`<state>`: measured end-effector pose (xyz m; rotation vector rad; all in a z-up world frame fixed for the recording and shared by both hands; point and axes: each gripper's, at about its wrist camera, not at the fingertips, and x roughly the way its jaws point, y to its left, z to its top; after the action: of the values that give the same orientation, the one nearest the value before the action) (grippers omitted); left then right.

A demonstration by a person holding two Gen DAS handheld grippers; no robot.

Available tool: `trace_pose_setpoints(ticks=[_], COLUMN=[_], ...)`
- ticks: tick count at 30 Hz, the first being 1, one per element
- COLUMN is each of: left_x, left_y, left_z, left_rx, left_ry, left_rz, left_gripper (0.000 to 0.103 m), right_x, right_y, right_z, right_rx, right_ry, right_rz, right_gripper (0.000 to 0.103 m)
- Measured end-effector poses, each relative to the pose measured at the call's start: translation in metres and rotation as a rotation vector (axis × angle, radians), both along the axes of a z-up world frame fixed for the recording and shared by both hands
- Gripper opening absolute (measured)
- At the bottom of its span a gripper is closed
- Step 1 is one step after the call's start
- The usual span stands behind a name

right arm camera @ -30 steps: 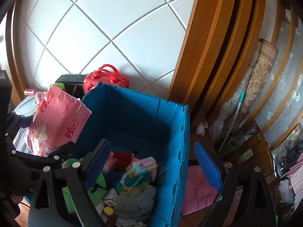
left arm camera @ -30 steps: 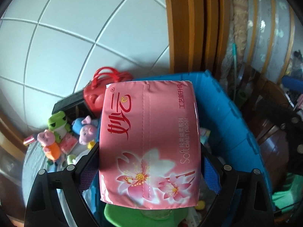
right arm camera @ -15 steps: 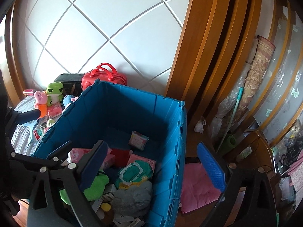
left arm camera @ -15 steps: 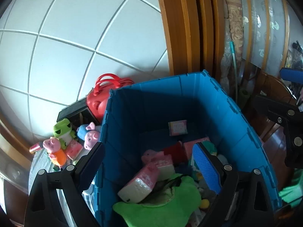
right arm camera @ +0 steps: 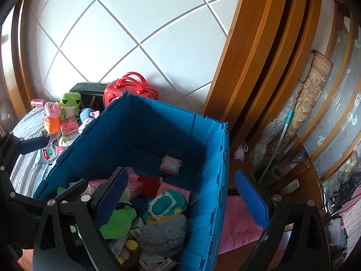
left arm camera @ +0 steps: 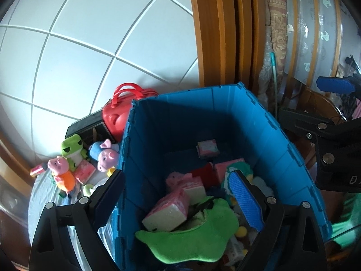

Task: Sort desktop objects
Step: 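Withdraw both tools from the bin back over the table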

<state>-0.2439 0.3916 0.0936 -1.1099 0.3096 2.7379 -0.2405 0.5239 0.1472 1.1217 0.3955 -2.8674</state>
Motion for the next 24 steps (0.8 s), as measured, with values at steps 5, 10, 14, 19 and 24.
trace_pose_setpoints(ticks=[5, 10, 14, 19, 24], left_x=[0.007, 0.015, 0.023, 0.037, 0.053], left_y=[-0.016, -0.045, -0.08, -0.136, -0.205], left_z=[0.003, 0.008, 0.012, 0.017, 0.014], left_rx=[0.008, 0.027, 0.041, 0.057, 0.062], left_ry=[0.005, 0.009, 0.018, 0.028, 0.027], left_rz=[0.025, 0.04, 0.053, 0.075, 0.111], left_gripper=[0.094, 0.094, 0.094, 0.094, 0.094], right_x=[0.004, 0.009, 0.014, 0.025, 0.038], right_y=[-0.017, -0.035, -0.063, -0.119, -0.187], right_z=[0.0, 0.003, 0.005, 0.004, 0.003], right_rx=[0.01, 0.015, 0.031, 0.034, 0.035], right_ry=[-0.004, -0.006, -0.013, -0.015, -0.018], right_rz=[0.018, 0.019, 0.026, 0.048, 0.083], right_gripper=[0.097, 0.097, 0.097, 0.097, 0.097])
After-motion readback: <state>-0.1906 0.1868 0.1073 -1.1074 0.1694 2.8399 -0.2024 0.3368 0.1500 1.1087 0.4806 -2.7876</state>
